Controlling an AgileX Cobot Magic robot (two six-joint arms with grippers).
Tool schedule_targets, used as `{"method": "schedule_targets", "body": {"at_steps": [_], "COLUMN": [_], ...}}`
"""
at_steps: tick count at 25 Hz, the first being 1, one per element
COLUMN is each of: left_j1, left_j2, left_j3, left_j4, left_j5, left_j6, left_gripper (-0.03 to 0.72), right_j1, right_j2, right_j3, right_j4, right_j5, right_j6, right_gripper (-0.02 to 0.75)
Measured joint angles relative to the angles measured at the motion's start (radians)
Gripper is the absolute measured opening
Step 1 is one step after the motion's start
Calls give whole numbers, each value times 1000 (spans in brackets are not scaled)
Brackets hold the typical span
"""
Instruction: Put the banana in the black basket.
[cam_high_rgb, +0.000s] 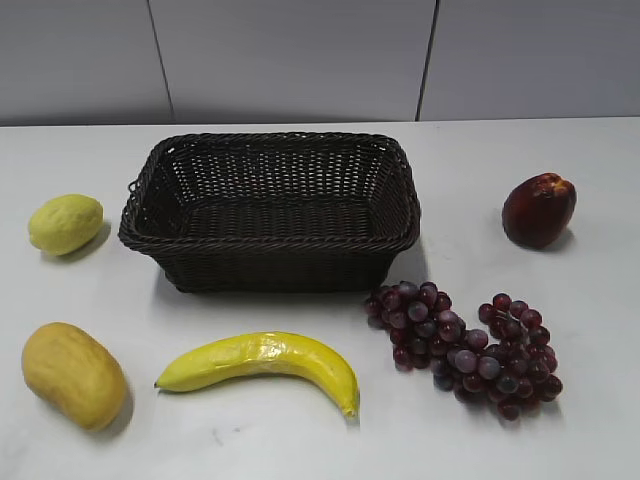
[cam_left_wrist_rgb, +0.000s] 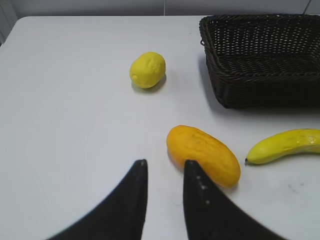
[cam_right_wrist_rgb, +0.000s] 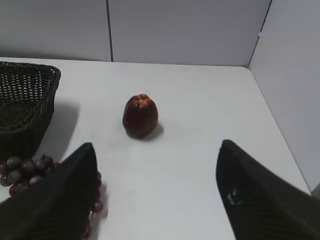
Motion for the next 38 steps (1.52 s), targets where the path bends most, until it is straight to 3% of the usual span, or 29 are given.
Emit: {"method": "schedule_targets", "body": {"at_steps": [4, 8, 16, 19, 22, 31, 38], "left_j1": [0, 0, 0, 0, 0, 0, 0], "left_j2": [0, 0, 0, 0, 0, 0, 0], "left_j3": [0, 0, 0, 0, 0, 0, 0], "left_j4": [0, 0, 0, 0, 0, 0, 0], "left_j5": [0, 0, 0, 0, 0, 0, 0], "left_j6": [0, 0, 0, 0, 0, 0, 0], "left_gripper": [242, 242, 242, 242, 242, 242, 242], "right_j1": [0, 0, 0, 19, 94, 441, 628], "right_j2": [196, 432, 814, 913, 980, 1196, 1401], "right_j3": [-4, -41, -201, -261, -304, -448, -576], "right_j4": [0, 42, 391, 436, 440, 446, 393], "right_j5": [-119, -131, -44, 13, 25, 36, 70], "right_j6": [-5, -30, -372, -408, -415, -363, -338], "right_gripper": [592, 592, 592, 592, 592, 592, 592]}}
